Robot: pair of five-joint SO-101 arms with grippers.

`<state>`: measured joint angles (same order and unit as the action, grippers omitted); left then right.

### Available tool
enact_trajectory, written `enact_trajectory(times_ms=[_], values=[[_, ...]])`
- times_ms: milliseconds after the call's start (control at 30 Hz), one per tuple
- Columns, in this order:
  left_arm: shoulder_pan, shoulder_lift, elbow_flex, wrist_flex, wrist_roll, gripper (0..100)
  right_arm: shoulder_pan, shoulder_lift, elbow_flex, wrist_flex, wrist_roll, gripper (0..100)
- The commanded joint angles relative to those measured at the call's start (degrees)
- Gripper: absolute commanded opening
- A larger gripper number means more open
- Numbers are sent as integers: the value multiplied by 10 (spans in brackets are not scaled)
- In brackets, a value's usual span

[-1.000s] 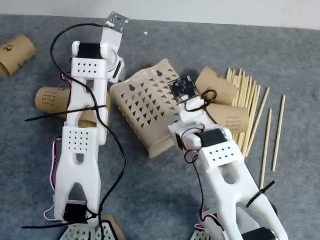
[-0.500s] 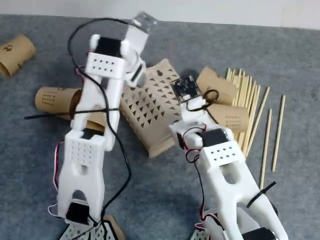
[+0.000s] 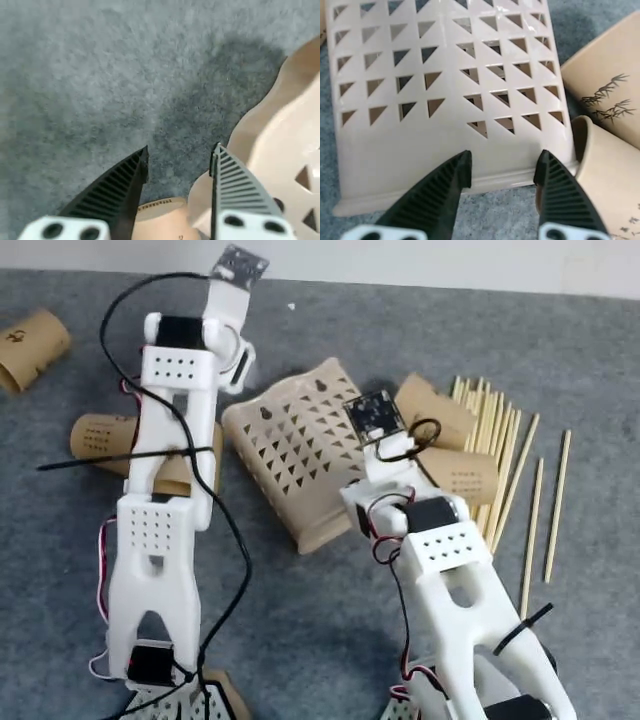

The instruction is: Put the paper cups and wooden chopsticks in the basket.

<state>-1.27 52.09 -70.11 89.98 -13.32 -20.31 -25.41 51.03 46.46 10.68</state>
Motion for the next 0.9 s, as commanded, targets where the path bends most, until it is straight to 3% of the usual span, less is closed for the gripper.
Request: enact_trajectory(times_ms=[0,300,733,867], values=[[-2,3,-11,4,-4,229,26,8,63,7,2,220],[56,4,-11,105,-26,229,36,8,85,9,2,220],[62,6,-11,105,-25,229,63,-65,-29,182,7,220],[64,7,-11,105,-25,229,51,-70,-27,189,29,220]])
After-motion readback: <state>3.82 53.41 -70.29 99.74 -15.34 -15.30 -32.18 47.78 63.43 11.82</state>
